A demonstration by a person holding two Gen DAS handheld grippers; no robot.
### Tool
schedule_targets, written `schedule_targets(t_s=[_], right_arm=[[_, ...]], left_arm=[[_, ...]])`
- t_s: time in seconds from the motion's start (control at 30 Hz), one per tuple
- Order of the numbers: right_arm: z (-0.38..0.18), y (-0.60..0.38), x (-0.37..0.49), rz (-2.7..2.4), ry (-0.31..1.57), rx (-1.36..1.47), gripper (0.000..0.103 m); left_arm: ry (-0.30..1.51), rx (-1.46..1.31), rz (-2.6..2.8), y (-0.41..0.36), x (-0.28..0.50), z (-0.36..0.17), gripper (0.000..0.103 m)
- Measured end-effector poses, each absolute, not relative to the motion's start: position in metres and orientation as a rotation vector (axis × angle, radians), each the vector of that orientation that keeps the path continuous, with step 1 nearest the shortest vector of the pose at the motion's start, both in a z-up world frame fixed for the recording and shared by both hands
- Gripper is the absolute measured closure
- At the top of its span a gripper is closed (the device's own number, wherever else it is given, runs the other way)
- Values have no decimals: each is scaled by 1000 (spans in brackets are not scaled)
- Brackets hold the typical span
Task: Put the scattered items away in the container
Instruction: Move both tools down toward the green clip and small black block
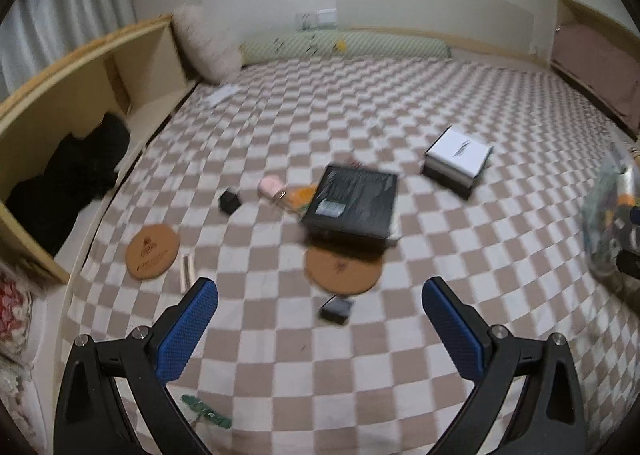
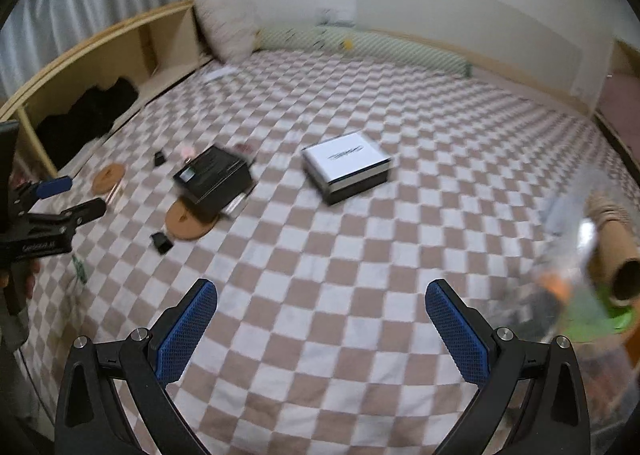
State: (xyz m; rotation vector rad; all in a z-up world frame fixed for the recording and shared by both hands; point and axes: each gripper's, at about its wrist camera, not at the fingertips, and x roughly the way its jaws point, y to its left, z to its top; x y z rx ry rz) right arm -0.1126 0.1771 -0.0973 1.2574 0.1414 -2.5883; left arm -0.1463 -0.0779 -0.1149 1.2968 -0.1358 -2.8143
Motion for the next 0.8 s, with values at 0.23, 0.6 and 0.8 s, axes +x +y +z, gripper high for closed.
schedule_targets(t_s=[0.23, 0.6, 0.8], right_arm=[[-129, 142, -125, -2497, 231, 1338, 0], [-163, 73, -142, -2386, 430, 1319, 0], [-180, 41, -157, -2305, 404, 1356, 0]], left_arm=[[-80, 1386, -2659, -129, -142, -146, 0], [-70, 1532, -2437, -189, -120, -188, 0], [-71, 1630, -2371, -197, -110, -212, 0]])
